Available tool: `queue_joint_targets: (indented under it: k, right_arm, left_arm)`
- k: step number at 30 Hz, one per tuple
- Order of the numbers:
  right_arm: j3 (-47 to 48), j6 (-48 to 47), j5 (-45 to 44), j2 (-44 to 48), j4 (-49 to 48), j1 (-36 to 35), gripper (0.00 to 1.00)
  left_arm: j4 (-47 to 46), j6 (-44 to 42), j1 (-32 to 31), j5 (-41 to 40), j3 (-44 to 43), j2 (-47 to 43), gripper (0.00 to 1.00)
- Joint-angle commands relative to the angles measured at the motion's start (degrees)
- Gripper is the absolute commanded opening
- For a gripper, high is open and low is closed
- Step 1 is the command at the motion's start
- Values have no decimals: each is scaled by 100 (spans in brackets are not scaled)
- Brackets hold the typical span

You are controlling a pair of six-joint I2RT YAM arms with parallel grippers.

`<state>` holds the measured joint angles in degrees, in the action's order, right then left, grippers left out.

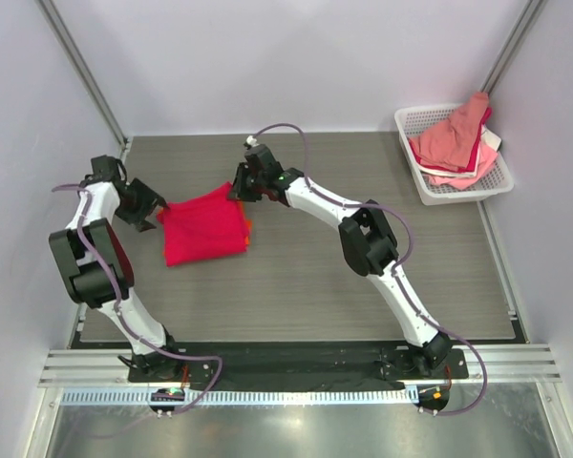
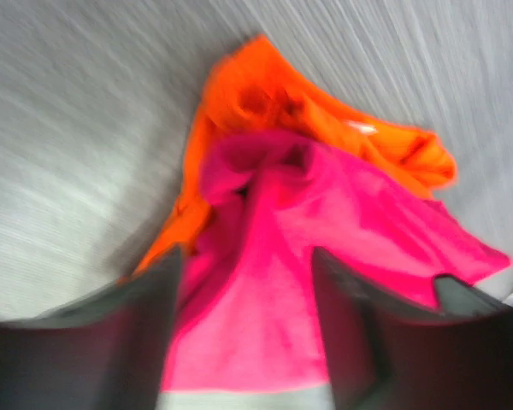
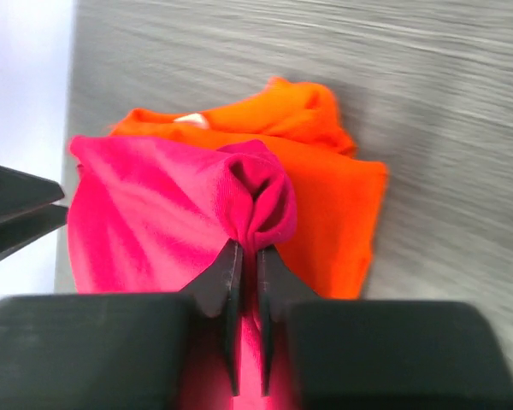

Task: Fold and stack the t-shirts
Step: Neatly place the folded tshirt to the corner

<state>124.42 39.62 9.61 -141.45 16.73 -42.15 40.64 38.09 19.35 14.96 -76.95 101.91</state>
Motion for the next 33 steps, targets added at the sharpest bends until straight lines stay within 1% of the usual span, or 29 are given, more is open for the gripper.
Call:
queue_joint_targets:
  k: [1,2,3,4,5,6,7,8,10,11,13,14,15,18,19,20,21,22,23,24,26,28,30,31,32,33]
  right_arm:
    - [223,117,-29,-41,-345,163,20]
    - [110,134,-81,-41,-442,172,45]
    - [83,125,-212,-50,-460,181,53]
    - [56,125,-283,-41,-460,198,59]
    - [-83,108,-319,29,-530,199,68]
    - [-146,73,-302,73,-591,207,69]
    - [-198,47,-336,108,-609,216,70]
    - [-312,11,-337,213,-653,216,70]
    - [-471,-67,-328,354,-724,216,71]
    - [-654,-155,-354,529,-802,233,70]
    - [-910,-235,-293,714,-925,269,70]
    - [-1215,-279,-267,959,-1074,330,71]
    - [-1401,-288,-231,1083,-1180,365,71]
    - [-2157,-122,-135,1626,-1637,619,68]
    - [-2350,-86,-100,1751,-1856,681,65]
    - [-2726,-51,-125,1891,-1988,752,61]
    - [-2939,19,-152,2058,-2068,891,60]
    - [-3385,29,-169,2347,-2277,954,60]
    - [-3589,46,-213,2515,-2358,1024,60]
    - [-3765,64,-257,2656,-2411,1086,60]
    - [-4143,38,-371,3034,-2403,1253,60]
    - [-4346,20,-661,3271,-2368,1402,60]
    - [-4654,20,-924,3597,-2350,1507,60]
    - [-4820,63,-934,3702,-2350,1595,58]
    - [-4909,73,-1178,3912,-2341,1639,57]
    - [-4988,81,-1372,4010,-2350,1666,56]
  left_arm:
    - [-346,216,-159,-385,-355,189,69]
    - [-390,234,-221,-519,-434,293,73]
    - [-408,243,-282,-608,-548,338,81]
    - [-425,243,-370,-695,-636,399,83]
    - [-373,208,-414,-783,-716,487,84]
    - [-312,199,-441,-871,-786,514,84]
    - [-259,191,-511,-1003,-865,506,84]
    - [-233,147,-564,-1300,-857,366,84]
    - [-215,103,-757,-1704,-726,146,84]
    - [-162,76,-836,-2203,-664,-159,86]
    - [-101,59,-1100,-2680,-507,-477,89]
    - [-66,24,-1187,-2909,-462,-609,89]
    - [-57,-11,-1406,-2963,-418,-880,89]
    - [-48,-82,-1863,-3139,-242,-1199,89]
    - [-39,-73,-2300,-3148,-207,-1313,89]
    - [-74,-38,-2505,-3166,-128,-1357,89]
    - [-118,-3,-2898,-3175,-101,-1384,89]
    - [-135,93,-3094,-3201,-92,-1384,88]
    - [-214,146,-3278,-3262,-84,-1375,88]
    - [-276,173,-3628,-3289,-57,-1367,87]
    - [-739,234,-3903,-3009,4,-1253,86]
    - [-961,304,-4150,-2798,-39,-1042,84]
    - [-997,331,-4325,-2648,-319,-560,81]
    - [-988,322,-4378,-2595,-417,-410,80]
    - [-988,305,-4422,-2516,-513,-87,79]
    - [-997,287,-4536,-2498,-601,47,79]
